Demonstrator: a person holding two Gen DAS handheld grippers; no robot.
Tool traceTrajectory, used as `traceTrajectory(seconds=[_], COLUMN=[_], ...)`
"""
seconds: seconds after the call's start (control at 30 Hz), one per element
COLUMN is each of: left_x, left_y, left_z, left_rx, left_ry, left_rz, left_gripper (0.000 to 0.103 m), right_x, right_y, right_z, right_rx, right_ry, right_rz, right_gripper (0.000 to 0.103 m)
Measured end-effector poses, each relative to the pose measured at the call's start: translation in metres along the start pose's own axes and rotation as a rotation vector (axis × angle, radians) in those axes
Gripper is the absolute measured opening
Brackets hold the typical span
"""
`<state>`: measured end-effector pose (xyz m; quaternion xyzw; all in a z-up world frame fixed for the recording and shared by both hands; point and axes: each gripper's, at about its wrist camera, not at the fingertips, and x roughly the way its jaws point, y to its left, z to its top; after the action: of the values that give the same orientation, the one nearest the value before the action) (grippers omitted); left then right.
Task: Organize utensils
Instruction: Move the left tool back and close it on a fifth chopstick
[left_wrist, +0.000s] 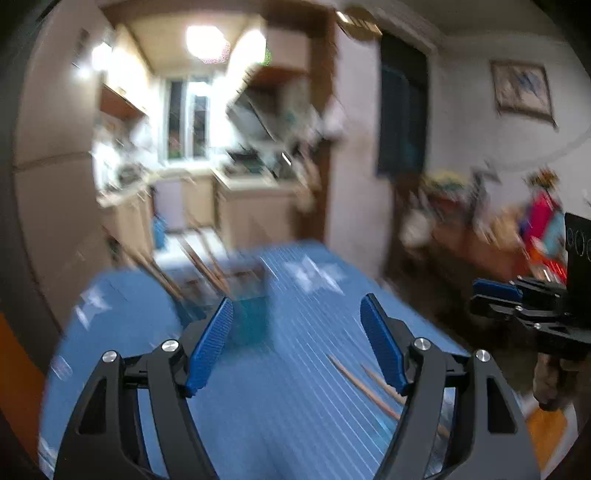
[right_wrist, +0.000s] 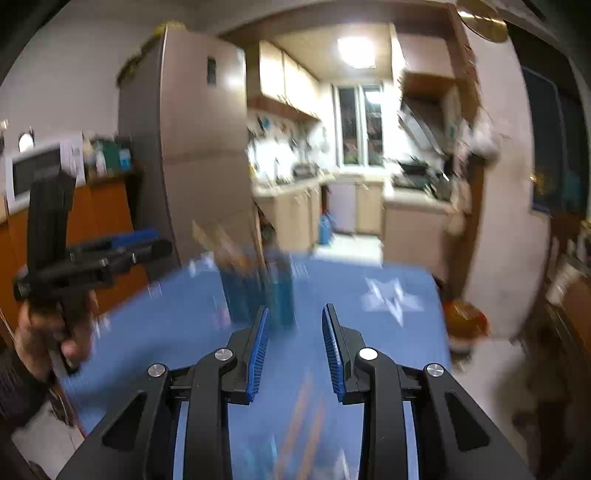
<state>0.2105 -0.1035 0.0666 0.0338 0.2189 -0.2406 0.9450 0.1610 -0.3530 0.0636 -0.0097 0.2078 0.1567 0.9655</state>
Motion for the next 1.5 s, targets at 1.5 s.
traceTrajectory(seconds=[1.5], left_x=[0.07], left_y=[-0.138], left_z=[-0.15], left_rx=[0.058], left_ry=[0.355], left_rz=[-0.085], left_gripper=[0.046], right_x=[-0.02], right_y=[0.002], right_z=[-0.182], right_rx=[0.045], right_ry=[0.127], right_rz=[-0.062], right_gripper=[0.008])
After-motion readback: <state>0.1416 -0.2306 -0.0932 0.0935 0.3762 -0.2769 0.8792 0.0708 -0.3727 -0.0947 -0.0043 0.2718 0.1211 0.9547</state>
